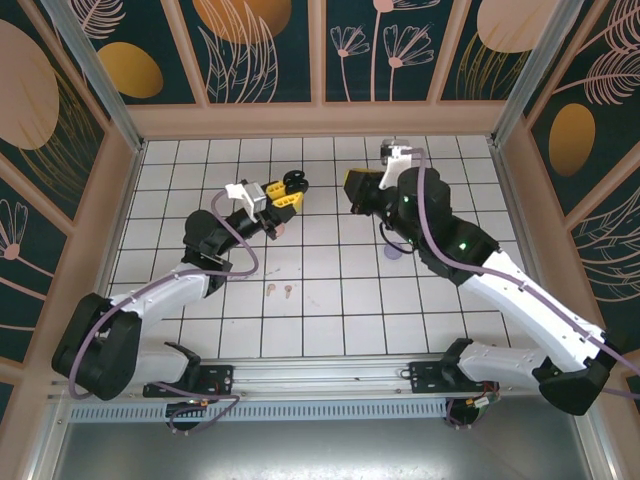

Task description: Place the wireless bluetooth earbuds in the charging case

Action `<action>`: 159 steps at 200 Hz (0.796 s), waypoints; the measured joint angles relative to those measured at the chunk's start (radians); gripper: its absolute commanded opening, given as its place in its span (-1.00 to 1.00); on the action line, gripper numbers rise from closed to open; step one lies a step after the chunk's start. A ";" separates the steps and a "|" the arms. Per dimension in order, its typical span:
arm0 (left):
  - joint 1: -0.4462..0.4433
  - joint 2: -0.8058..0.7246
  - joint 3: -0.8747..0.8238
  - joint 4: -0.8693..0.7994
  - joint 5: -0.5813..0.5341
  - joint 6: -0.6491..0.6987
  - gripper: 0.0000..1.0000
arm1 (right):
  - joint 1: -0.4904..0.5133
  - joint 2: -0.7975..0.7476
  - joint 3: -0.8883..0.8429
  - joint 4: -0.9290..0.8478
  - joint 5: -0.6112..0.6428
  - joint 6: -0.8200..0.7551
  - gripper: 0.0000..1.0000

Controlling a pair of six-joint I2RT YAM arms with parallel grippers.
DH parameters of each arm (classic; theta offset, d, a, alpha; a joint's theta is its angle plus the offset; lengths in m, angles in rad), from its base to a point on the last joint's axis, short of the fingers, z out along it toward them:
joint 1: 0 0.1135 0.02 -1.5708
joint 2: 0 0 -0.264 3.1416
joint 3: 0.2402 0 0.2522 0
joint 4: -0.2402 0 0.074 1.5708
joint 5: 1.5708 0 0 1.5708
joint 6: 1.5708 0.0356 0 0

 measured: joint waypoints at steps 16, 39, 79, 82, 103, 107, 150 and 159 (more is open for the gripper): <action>-0.014 0.026 0.003 0.006 0.018 0.004 -1.00 | 0.000 0.016 0.025 0.030 -0.018 -0.004 -0.72; -0.048 0.054 0.029 -0.003 0.030 0.039 -1.00 | 0.000 0.045 0.039 0.063 -0.050 -0.004 -0.72; -0.083 0.093 0.101 -0.013 0.034 0.091 -1.00 | 0.000 0.070 0.039 0.095 -0.095 0.005 -0.72; -0.084 0.095 0.105 -0.013 0.033 0.092 -1.00 | 0.000 0.070 0.038 0.097 -0.097 0.005 -0.72; -0.085 0.115 0.124 -0.013 0.033 0.098 -1.00 | 0.000 0.070 0.026 0.135 -0.115 0.014 -0.72; -0.086 0.119 0.127 -0.013 0.033 0.098 -1.00 | 0.000 0.070 0.023 0.137 -0.116 0.016 -0.72; -0.090 0.129 0.134 -0.012 0.033 0.099 -1.00 | 0.000 0.070 -0.021 0.168 -0.137 0.041 -0.72; -0.090 0.129 0.134 -0.012 0.033 0.099 -1.00 | 0.000 0.070 -0.030 0.172 -0.140 0.046 -0.72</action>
